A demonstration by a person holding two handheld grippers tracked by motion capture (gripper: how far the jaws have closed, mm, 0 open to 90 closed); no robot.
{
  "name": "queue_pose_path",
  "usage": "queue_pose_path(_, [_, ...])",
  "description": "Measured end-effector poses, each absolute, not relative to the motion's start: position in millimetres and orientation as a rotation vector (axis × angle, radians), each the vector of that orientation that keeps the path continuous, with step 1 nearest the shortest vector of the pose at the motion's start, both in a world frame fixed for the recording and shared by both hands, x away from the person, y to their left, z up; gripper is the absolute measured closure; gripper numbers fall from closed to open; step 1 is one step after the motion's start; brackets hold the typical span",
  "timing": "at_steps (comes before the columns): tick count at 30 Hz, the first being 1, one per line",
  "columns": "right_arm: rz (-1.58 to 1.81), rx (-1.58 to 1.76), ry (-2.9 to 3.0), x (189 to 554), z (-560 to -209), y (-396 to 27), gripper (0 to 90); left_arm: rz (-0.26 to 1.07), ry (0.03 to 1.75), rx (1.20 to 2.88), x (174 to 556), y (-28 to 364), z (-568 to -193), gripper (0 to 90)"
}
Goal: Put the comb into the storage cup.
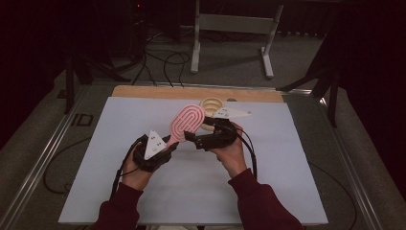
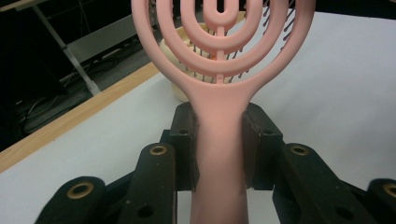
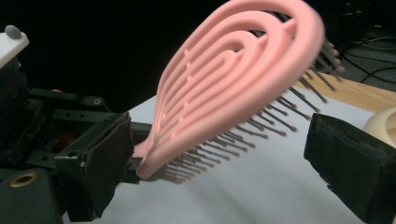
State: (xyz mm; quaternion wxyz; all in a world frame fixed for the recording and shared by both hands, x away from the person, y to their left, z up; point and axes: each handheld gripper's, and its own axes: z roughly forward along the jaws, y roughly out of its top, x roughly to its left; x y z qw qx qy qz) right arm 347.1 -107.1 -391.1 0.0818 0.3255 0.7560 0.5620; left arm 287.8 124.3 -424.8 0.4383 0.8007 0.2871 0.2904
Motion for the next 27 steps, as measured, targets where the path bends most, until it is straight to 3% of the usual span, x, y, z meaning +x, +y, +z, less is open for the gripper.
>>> queue_pose_path(9, [1.691,0.987,2.274,349.8,-389.1,-101.7,8.6,0.737,0.675,1.985,284.7,121.8,-423.9,69.8])
queue_pose_path(16, [1.725,1.02,2.296,350.8,-388.6,-101.7,22.3,0.74,0.65,1.971,282.4,120.0,-423.9,69.8])
queue_pose_path(17, [1.732,1.014,2.302,350.4,-388.2,-102.6,30.1,0.742,0.647,1.97,282.2,119.9,-424.0,69.7])
queue_pose_path(21, [1.774,1.015,2.293,349.6,-386.9,-104.9,44.8,0.743,0.639,1.979,281.8,119.0,-424.3,69.7])
queue_pose_path(27, [1.789,1.024,2.329,349.1,-386.6,-105.1,51.2,0.752,0.632,1.987,281.7,117.7,-425.7,69.7])
